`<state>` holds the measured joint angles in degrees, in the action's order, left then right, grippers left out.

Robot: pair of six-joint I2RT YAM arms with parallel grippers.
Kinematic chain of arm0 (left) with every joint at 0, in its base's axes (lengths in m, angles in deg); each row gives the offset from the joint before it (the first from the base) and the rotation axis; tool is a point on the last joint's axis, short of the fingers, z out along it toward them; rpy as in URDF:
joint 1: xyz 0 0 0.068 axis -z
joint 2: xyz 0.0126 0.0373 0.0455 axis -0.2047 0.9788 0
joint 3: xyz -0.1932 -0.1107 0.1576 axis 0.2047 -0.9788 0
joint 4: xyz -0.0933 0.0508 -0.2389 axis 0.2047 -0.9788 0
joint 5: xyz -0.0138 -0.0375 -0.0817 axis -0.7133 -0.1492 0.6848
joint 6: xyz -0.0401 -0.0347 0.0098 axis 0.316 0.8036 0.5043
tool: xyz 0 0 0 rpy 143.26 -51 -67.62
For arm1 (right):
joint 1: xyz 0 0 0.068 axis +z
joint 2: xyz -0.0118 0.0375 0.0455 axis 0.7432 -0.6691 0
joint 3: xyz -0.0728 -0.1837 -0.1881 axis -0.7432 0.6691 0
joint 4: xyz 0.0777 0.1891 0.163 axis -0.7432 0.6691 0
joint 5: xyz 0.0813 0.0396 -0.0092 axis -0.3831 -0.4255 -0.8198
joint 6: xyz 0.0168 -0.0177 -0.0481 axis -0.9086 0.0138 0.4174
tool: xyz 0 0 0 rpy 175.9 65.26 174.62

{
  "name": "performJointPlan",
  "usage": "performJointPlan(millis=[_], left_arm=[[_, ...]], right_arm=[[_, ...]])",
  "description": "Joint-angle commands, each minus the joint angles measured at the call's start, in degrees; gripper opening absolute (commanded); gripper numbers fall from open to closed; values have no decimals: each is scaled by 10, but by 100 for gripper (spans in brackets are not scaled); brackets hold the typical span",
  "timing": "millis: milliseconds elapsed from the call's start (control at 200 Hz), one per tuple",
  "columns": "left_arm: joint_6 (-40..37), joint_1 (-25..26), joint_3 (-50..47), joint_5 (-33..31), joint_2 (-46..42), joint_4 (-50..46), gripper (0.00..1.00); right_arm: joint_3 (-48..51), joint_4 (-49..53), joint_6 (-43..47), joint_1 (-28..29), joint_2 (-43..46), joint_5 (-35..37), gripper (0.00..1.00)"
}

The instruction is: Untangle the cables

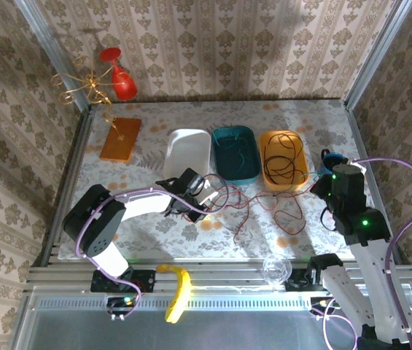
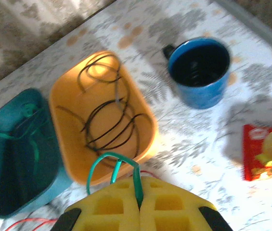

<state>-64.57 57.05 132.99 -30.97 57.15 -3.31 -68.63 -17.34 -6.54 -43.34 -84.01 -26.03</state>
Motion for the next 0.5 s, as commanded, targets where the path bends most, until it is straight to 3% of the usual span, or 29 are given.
performJointPlan(millis=[0,95,170,330,440,495], left_arm=[[10,-4,0,-7,16,-29,0],[9,-5,0,-5,16,-29,0],[6,-3,0,-2,12,-29,0],[-22,8,18,6,-7,-46,0],[-56,29,50,10,-29,-55,56],[-60,32,72,16,-34,-56,66]], right_arm=[[-21,42,31,-5,-6,102,0],[-15,30,40,-4,-6,73,0],[0,-1,59,-5,-5,3,0],[36,-89,82,0,-2,-209,0],[49,-121,75,20,-14,-287,0],[50,-128,74,32,-19,-302,0]])
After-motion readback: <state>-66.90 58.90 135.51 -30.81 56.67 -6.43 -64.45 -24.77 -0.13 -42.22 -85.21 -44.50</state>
